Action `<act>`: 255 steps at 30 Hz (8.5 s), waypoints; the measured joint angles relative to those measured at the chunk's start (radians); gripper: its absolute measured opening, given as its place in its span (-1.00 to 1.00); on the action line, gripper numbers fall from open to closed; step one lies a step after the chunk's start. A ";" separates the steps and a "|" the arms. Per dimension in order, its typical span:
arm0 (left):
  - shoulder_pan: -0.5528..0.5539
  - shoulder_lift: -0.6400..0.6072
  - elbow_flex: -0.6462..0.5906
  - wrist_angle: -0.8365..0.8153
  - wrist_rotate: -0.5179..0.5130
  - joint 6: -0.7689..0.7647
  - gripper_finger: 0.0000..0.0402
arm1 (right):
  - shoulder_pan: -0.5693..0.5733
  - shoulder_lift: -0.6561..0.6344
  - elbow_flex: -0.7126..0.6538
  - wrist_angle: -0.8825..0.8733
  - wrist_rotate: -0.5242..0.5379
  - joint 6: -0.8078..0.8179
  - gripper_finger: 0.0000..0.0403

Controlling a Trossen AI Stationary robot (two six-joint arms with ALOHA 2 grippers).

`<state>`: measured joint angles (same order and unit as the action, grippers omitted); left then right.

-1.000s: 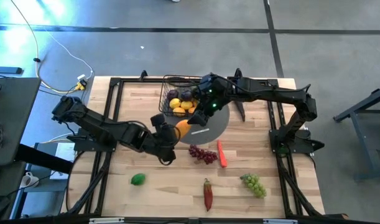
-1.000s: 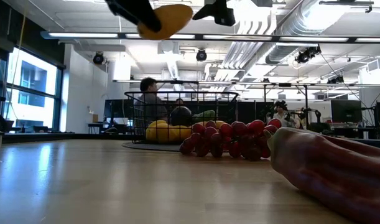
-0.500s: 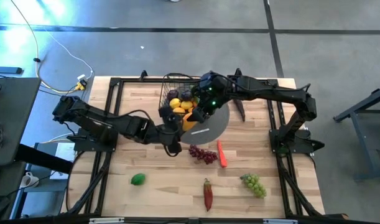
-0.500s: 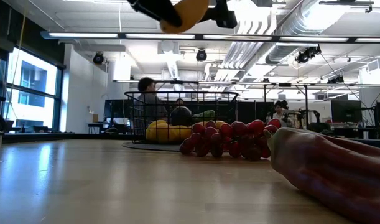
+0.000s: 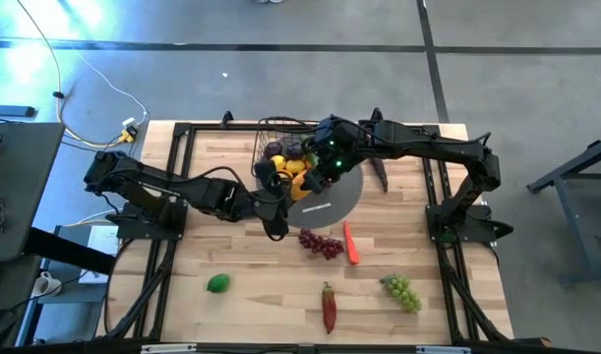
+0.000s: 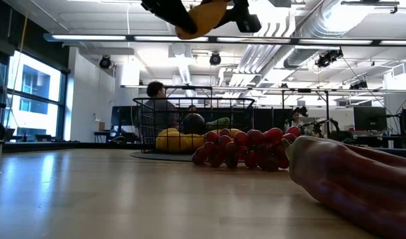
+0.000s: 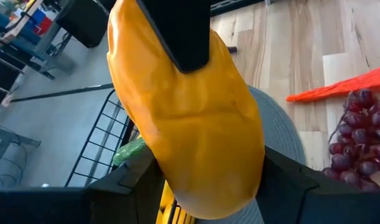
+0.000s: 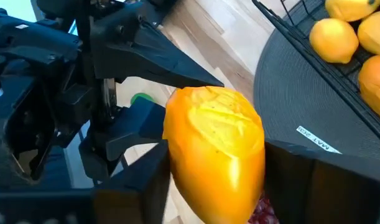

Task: Build produce basket
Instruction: Put the yellow mango into the black wire basket, then put the purple eggplant into the black wire basket

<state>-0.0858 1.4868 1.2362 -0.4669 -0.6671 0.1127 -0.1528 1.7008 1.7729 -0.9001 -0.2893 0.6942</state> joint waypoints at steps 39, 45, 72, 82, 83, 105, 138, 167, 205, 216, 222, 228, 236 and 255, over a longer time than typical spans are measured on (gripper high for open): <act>0.115 -0.015 0.000 -0.065 0.106 0.041 0.29 | -0.065 0.003 0.000 -0.073 0.227 0.189 -0.26; 0.141 -0.015 0.000 -0.068 0.069 0.048 0.29 | -0.114 0.003 0.000 -0.113 0.225 0.122 -0.26; 0.305 -0.015 0.000 -0.067 0.207 -0.144 0.29 | -0.426 0.023 -0.023 -0.159 0.021 -0.743 -0.26; 0.367 -0.015 0.000 -0.067 0.246 -0.242 0.29 | -0.421 0.107 -0.023 -0.208 -0.035 -0.995 -0.26; 0.370 -0.015 0.000 -0.067 0.246 -0.243 0.29 | -0.420 0.114 -0.023 -0.216 -0.050 -1.016 -0.26; 0.374 -0.015 0.000 -0.067 0.247 -0.297 0.29 | -0.351 0.178 -0.024 -0.218 0.166 -1.177 0.18; 0.369 -0.131 0.001 -0.168 0.245 -0.257 0.29 | -0.348 -0.001 -0.017 -0.281 0.227 -0.674 0.34; 0.368 -0.179 0.001 -0.165 0.234 -0.251 0.29 | -0.563 -0.393 -0.603 0.014 0.297 -0.352 0.34; 0.369 -0.178 0.001 -0.164 0.211 -0.267 0.29 | -0.642 -0.391 -1.116 0.404 0.259 -0.117 0.34; 0.369 -0.178 0.001 -0.164 0.211 -0.267 0.29 | -0.567 -0.272 -1.116 0.409 0.339 -0.039 0.33; 0.369 -0.178 0.001 -0.164 0.212 -0.253 0.29 | -0.566 -0.248 -1.116 0.409 0.337 -0.010 0.02; 0.369 -0.178 0.001 -0.164 0.213 -0.233 0.29 | -0.566 -0.247 -1.116 0.409 0.338 0.024 -0.58; 0.369 -0.178 0.001 -0.164 0.213 -0.233 0.29 | -0.565 -0.270 -1.097 0.390 0.297 0.051 -0.78; 0.369 -0.178 0.001 -0.165 0.211 -0.206 0.29 | -0.401 -0.427 -0.746 0.225 0.465 0.133 -0.78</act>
<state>0.2829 1.3090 1.2369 -0.6315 -0.4561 -0.0934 -0.5535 1.2736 1.0273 -0.6755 0.1761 0.8270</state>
